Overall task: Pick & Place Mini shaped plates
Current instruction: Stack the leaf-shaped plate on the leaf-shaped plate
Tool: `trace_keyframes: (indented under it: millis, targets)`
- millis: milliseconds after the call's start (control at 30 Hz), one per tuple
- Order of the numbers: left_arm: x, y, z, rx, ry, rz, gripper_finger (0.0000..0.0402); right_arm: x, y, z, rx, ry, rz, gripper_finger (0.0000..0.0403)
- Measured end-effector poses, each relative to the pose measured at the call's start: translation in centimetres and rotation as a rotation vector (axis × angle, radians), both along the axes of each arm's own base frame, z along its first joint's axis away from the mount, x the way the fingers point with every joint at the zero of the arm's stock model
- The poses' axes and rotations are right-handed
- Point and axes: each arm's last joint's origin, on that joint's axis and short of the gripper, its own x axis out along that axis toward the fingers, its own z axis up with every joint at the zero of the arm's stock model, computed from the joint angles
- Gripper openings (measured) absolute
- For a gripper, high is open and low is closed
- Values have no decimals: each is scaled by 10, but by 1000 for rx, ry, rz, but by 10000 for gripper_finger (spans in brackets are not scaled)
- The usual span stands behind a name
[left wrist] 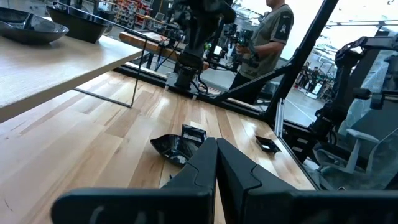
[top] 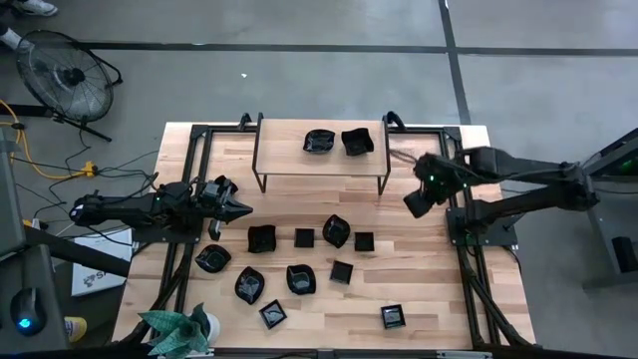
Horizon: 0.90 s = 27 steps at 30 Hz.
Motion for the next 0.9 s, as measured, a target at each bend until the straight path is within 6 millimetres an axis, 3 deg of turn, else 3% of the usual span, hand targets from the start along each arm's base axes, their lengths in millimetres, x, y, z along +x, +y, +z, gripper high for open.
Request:
trace_keyframes:
  millis: [467, 700, 900]
  targets:
    - [0, 0, 0, 0, 0, 0, 1, 35, 41, -59, 87, -60, -51, 103]
    - [0, 0, 0, 0, 0, 0, 1, 56, 44, -81, 39, -29, -169, 103]
    - [0, 0, 0, 0, 0, 0, 1, 87, 46, -100, 63, -85, -178, 107]
